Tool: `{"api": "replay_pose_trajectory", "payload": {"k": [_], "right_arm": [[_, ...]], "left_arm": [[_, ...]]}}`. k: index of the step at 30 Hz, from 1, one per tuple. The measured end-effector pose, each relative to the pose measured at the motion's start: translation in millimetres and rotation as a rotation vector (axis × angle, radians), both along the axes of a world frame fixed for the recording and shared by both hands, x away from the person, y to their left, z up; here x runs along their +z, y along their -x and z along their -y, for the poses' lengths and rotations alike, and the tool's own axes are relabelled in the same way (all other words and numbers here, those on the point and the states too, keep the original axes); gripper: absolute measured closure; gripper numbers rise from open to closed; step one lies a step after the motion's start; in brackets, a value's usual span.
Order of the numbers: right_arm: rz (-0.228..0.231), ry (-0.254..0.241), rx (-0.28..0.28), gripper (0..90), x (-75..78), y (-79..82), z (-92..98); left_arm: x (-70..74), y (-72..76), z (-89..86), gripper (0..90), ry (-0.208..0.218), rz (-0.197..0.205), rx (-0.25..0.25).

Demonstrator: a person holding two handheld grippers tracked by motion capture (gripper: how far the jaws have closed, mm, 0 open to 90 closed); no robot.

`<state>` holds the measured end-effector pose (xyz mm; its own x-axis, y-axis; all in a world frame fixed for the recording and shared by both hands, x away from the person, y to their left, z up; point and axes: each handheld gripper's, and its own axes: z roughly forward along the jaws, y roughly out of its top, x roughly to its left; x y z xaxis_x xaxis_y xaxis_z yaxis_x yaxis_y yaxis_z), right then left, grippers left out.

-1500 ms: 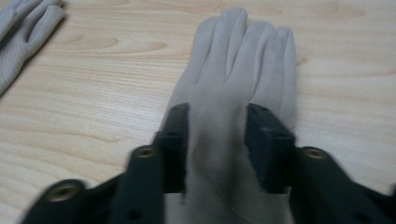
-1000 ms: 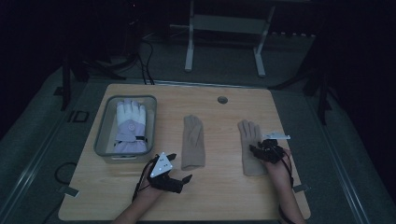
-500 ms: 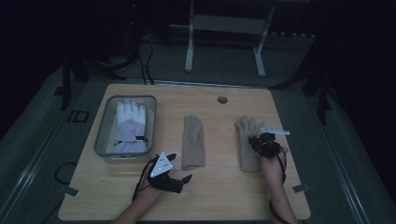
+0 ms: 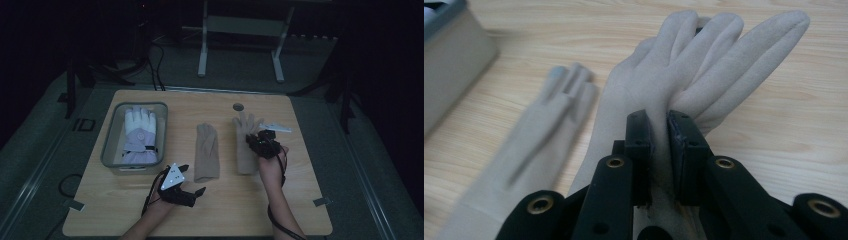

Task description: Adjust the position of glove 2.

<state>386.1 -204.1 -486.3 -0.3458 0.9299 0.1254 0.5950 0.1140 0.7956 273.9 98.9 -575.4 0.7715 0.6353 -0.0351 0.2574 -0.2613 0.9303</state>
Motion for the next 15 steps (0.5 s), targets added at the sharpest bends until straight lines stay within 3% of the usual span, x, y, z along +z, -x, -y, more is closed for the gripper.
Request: {"api": "replay_pose_trajectory", "payload": {"k": [8,15], "right_arm": [[-0.001,-0.035,0.031,80.0,3.2,-5.1,-43.4],[-0.024,-0.025,0.064,80.0,-0.7,-10.6,-87.1]], "left_arm": [[0.0,0.2,0.1,2.0,0.000,0.002,0.000],[0.0,-0.5,-1.2,2.0,0.008,-0.003,-0.003]]}}
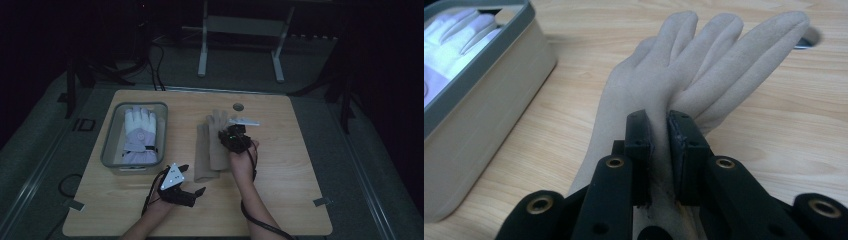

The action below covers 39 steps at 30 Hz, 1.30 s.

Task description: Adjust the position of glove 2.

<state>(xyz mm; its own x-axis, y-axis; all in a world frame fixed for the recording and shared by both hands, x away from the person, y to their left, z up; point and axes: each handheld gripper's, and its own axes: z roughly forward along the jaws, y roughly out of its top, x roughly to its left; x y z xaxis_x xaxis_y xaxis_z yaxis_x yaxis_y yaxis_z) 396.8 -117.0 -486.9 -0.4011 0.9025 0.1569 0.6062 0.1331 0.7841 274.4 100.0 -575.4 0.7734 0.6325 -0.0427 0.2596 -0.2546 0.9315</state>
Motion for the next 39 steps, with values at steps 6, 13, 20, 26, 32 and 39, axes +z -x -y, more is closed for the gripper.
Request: {"api": "replay_pose_trajectory", "payload": {"k": [6,13,20,26,32,39], "right_arm": [[-0.026,-0.013,0.017,79.9,-9.0,-1.4,-25.6],[-0.072,-0.026,0.002,79.6,-25.1,-1.2,-38.1],[-0.116,0.003,-0.013,77.9,-49.5,-1.9,-43.3],[-0.135,-0.028,-0.011,71.2,-57.2,-0.9,-40.5],[-0.134,-0.018,0.045,52.3,-46.2,-0.1,-33.1],[-0.086,0.002,0.140,27.9,-30.1,1.6,-11.5]], "left_arm": [[0.1,1.9,1.6,2.0,-0.018,0.019,-0.005],[0.1,1.7,1.7,2.0,-0.017,0.017,-0.003],[0.0,1.8,2.0,2.0,-0.017,0.016,-0.003],[0.1,1.4,2.1,2.0,-0.018,0.013,-0.002],[0.1,1.6,2.5,2.0,-0.021,0.014,-0.002],[0.0,2.2,3.3,2.0,-0.025,0.019,0.010]]}}
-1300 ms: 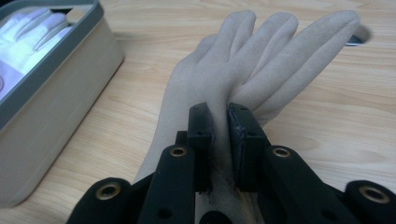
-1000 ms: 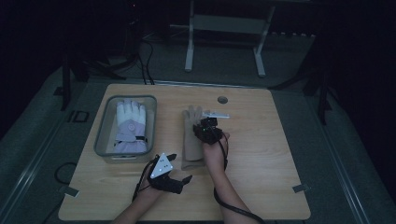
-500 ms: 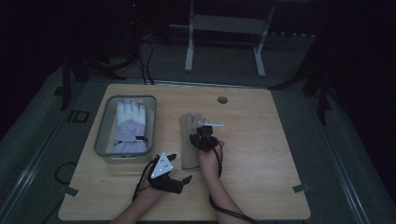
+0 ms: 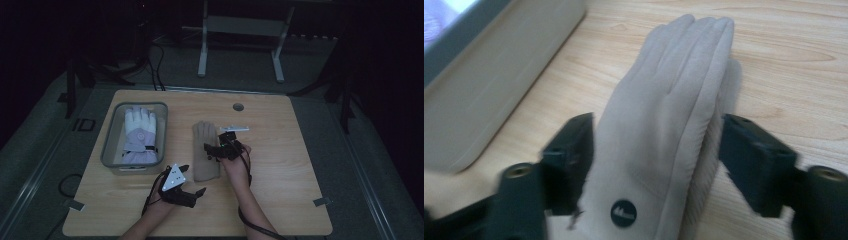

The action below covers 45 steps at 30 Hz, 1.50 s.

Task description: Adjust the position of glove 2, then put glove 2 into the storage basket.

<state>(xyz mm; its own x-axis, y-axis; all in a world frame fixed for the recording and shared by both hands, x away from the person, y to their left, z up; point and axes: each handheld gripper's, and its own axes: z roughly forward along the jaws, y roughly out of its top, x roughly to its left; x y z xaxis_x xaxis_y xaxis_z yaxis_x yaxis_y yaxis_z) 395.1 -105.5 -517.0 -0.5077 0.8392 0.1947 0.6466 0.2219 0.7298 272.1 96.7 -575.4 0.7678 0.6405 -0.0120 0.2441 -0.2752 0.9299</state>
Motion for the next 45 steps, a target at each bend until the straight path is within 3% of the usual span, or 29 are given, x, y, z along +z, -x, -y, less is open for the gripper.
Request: {"api": "replay_pose_trajectory", "payload": {"k": [3,6,8,10,14,17,21,25,28,31,33,35,39,45], "right_arm": [[-0.022,-0.050,0.030,16.8,4.1,-1.2,10.6],[0.002,-0.071,0.048,15.8,5.4,-1.4,19.9],[0.007,-0.060,0.083,15.9,5.3,-1.5,23.4],[0.023,-0.081,0.110,16.3,3.7,-1.5,27.8],[0.085,-0.023,0.138,16.3,2.4,0.5,33.0],[0.077,0.003,0.159,16.3,3.1,0.2,35.2],[0.053,-0.038,0.182,15.4,7.8,-1.5,40.6],[0.097,-0.049,0.197,15.2,15.3,-3.3,44.5],[0.074,-0.095,0.209,14.2,21.0,-7.0,47.7],[0.051,-0.085,0.188,12.2,27.5,-10.8,46.4],[0.038,-0.097,0.204,11.6,29.6,-13.4,44.5],[0.045,-0.063,0.192,11.7,30.2,-17.1,40.1],[0.021,-0.043,0.180,13.9,27.0,-29.3,30.2],[0.001,-0.002,0.160,18.1,18.3,-45.8,14.2]], "left_arm": [[0.1,-0.5,0.1,2.0,0.003,-0.002,0.019],[0.1,-1.3,1.2,2.0,0.000,-0.009,0.048],[0.1,-1.6,1.2,2.0,-0.001,-0.010,0.037],[0.2,-1.1,2.5,2.0,-0.014,-0.005,0.043],[0.3,-0.5,6.1,2.0,-0.041,0.009,0.045],[1.3,-1.9,10.0,2.0,-0.063,0.012,0.042],[4.6,-5.8,11.3,2.0,-0.074,-0.037,0.033],[8.9,-7.8,10.4,2.0,-0.104,-0.049,0.028],[12.5,-9.0,12.2,2.0,-0.142,-0.065,-0.002],[14.2,-9.8,13.2,7.2,-0.157,-0.052,-0.009],[14.5,-12.5,15.0,7.4,-0.170,-0.056,-0.022],[15.3,-14.0,17.8,10.9,-0.197,-0.055,-0.040],[18.6,-15.6,25.5,14.9,-0.270,-0.031,-0.069],[20.5,-24.1,34.4,22.0,-0.324,-0.039,-0.092]]}}
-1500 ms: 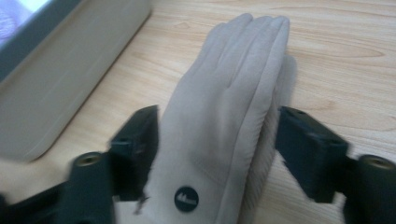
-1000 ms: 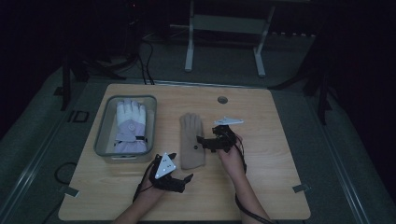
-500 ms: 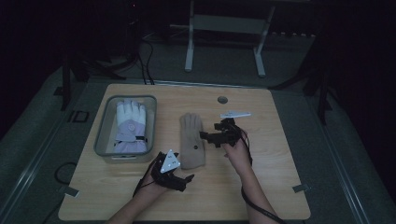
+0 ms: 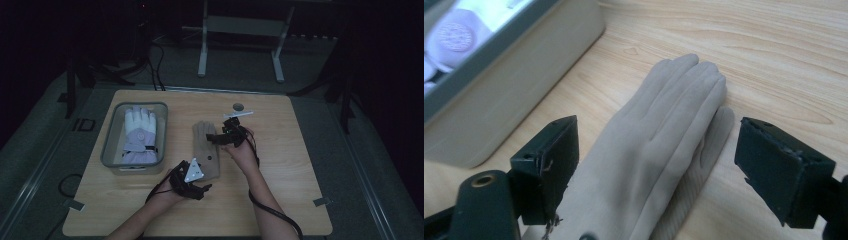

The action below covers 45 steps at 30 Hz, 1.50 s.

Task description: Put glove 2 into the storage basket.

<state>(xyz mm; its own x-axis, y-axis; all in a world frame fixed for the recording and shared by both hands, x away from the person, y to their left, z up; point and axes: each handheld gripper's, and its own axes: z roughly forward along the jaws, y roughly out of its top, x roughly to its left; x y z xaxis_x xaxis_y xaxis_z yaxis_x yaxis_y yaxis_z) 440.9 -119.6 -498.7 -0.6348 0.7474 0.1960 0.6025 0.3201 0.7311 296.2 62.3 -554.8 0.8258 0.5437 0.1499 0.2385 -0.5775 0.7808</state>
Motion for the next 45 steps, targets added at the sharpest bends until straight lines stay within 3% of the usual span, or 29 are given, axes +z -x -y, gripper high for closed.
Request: {"api": "replay_pose_trajectory", "payload": {"k": [3,5,7,14,16,19,24,27,32,33,37,40,45], "right_arm": [[-0.009,0.021,-0.010,19.4,-6.0,-9.4,-9.2],[-0.018,0.037,-0.011,19.4,-10.5,-16.4,-15.2],[-0.042,0.043,-0.020,19.4,-16.2,-25.0,-20.0],[-0.100,0.092,-0.037,19.3,-36.9,-45.3,-34.2],[-0.115,0.126,-0.043,19.4,-42.8,-48.8,-37.3],[-0.115,0.147,-0.039,22.9,-47.4,-49.6,-39.6],[-0.083,0.187,-0.011,36.1,-49.4,-45.5,-42.6],[-0.099,0.161,0.006,46.1,-50.2,-45.1,-40.9],[-0.142,0.120,-0.006,62.2,-47.9,-45.5,-38.3],[-0.148,0.114,-0.009,64.8,-46.4,-45.8,-37.8],[-0.143,0.105,-0.019,72.3,-39.6,-44.9,-37.3],[-0.133,0.107,-0.010,73.2,-35.0,-43.3,-39.3],[-0.112,0.071,-0.001,73.4,-22.0,-41.0,-40.5]], "left_arm": [[-0.2,-3.8,3.1,22.1,-0.017,-0.005,0.026],[1.1,-5.3,4.4,24.6,-0.002,-0.015,0.034],[0.7,-6.1,7.5,24.6,-0.026,-0.007,0.032],[-6.4,-14.6,14.1,25.1,-0.079,-0.047,0.037],[-7.7,-14.5,14.5,30.5,-0.085,-0.045,0.035],[-10.4,-15.2,14.6,35.9,-0.108,-0.041,0.044],[-12.0,-17.9,13.2,41.2,-0.106,-0.055,0.054],[-10.9,-18.2,14.8,48.3,-0.114,-0.056,0.064],[-10.4,-19.4,17.6,74.9,-0.157,-0.018,0.095],[-10.2,-19.9,17.4,78.0,-0.148,-0.021,0.097],[-8.1,-19.2,15.9,81.6,-0.129,-0.020,0.098],[-2.3,-15.4,14.8,82.1,-0.123,-0.009,0.102],[9.7,-12.8,10.7,82.2,-0.104,0.003,0.114]]}}
